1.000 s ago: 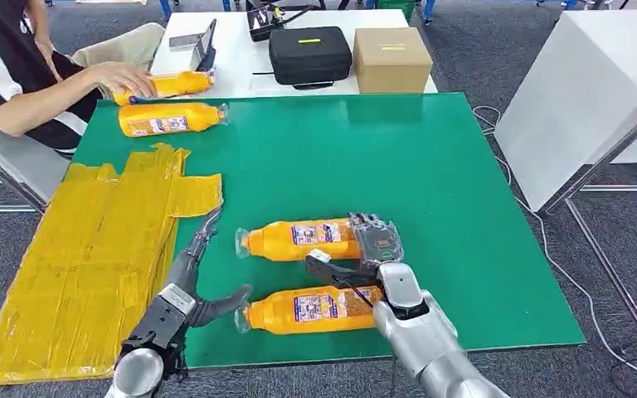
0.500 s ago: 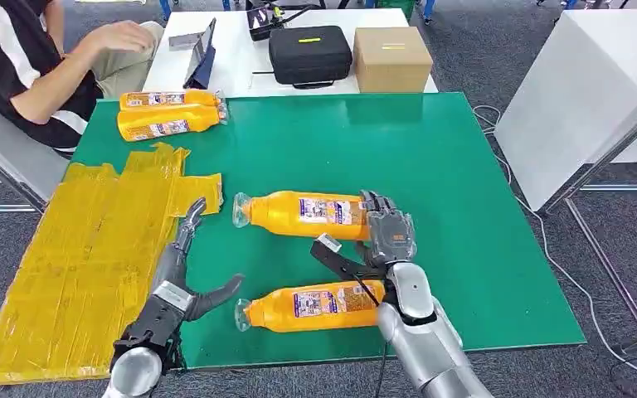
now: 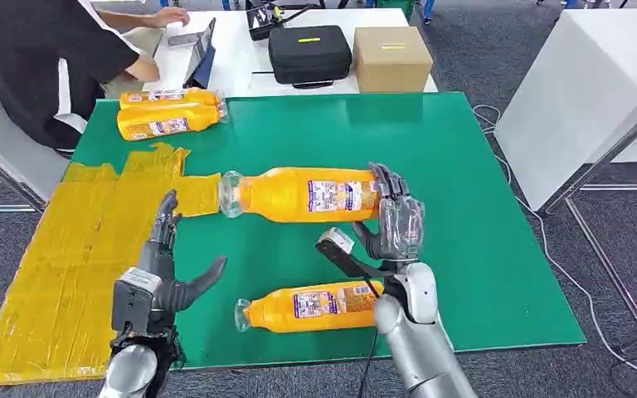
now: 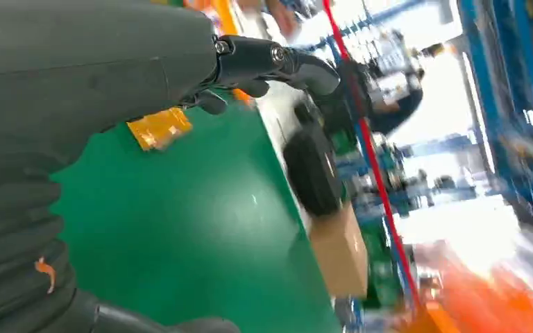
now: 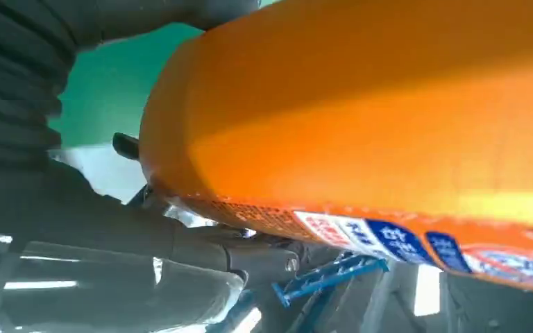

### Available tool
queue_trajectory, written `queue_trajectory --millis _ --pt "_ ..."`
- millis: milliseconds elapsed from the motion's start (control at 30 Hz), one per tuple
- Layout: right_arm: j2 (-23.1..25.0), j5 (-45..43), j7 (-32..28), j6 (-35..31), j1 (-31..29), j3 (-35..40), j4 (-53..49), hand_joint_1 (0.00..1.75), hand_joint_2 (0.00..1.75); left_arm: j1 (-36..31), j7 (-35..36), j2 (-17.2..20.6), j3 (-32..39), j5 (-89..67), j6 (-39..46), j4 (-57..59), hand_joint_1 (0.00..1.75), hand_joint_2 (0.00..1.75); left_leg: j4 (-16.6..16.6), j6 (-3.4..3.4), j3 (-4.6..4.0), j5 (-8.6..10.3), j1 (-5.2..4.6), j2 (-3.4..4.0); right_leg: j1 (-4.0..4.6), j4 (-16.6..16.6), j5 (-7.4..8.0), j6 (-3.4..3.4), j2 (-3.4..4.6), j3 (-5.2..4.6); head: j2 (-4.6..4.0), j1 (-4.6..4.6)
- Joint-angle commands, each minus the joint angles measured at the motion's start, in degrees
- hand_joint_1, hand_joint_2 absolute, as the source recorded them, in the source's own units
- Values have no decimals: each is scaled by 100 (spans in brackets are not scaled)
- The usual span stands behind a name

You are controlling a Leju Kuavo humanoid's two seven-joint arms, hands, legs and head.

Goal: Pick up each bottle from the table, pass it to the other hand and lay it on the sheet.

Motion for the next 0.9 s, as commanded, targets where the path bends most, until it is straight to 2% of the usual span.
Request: queue_trajectory --millis 33,100,267,667,900 --pt "-81 -3105 -279 1232 22 512 -204 175 175 -263 148 17 286 67 345 214 0 175 -1 -12 3 -2 2 8 2 -1 0 -4 6 2 2 2" --pt "-153 -3541 -301 1529 -13 655 -94 175 175 -302 184 35 200 112 250 281 0 175 1 -22 11 -6 4 9 3 -1 -4 -5 6 11 0 2" --pt "-109 -3511 -155 1521 -113 896 292 175 175 -277 219 65 40 214 116 244 0 175 -2 -12 4 -1 2 8 2 -4 0 -3 3 4 0 0" --pt "-117 -3507 -155 1507 -122 902 315 175 175 -274 221 73 41 217 114 232 0 175 -3 -14 5 -1 2 4 2 -5 0 -3 1 6 0 2" --pt "-15 -3796 -307 1759 -256 1320 768 175 175 -232 338 182 -149 736 -621 255 0 175 -5 -13 5 -2 1 14 2 -6 1 -4 11 4 0 2"
